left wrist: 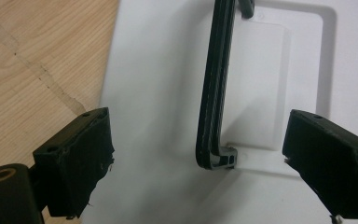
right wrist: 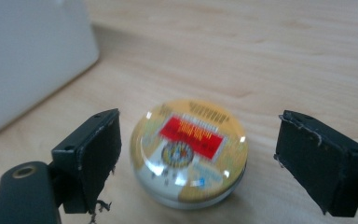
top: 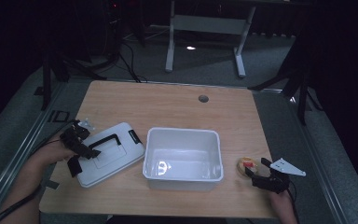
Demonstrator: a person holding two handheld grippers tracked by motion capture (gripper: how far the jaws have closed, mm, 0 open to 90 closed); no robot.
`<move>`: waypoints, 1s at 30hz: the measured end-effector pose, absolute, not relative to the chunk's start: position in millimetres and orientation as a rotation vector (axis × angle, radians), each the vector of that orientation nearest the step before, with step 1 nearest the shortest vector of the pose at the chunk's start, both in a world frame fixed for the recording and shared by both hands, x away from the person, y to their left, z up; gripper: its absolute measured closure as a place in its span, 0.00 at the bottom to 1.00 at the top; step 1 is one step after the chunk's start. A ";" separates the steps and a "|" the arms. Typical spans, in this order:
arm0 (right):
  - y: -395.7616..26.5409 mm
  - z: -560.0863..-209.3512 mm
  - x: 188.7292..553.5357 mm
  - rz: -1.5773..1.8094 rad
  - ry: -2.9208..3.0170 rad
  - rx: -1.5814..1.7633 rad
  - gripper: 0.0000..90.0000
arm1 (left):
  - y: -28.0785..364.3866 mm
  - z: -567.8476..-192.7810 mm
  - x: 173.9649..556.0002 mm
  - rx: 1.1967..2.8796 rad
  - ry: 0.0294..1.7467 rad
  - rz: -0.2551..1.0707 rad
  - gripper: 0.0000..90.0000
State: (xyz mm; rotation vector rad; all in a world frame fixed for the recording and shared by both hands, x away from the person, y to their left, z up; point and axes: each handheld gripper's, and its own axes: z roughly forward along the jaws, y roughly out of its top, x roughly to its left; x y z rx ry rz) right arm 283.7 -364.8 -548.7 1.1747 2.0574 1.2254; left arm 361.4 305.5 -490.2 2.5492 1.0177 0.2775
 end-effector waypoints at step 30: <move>-367.3 -499.8 281.6 0.636 2.869 0.522 0.21 | 306.1 -483.2 357.2 2.618 0.971 0.278 0.09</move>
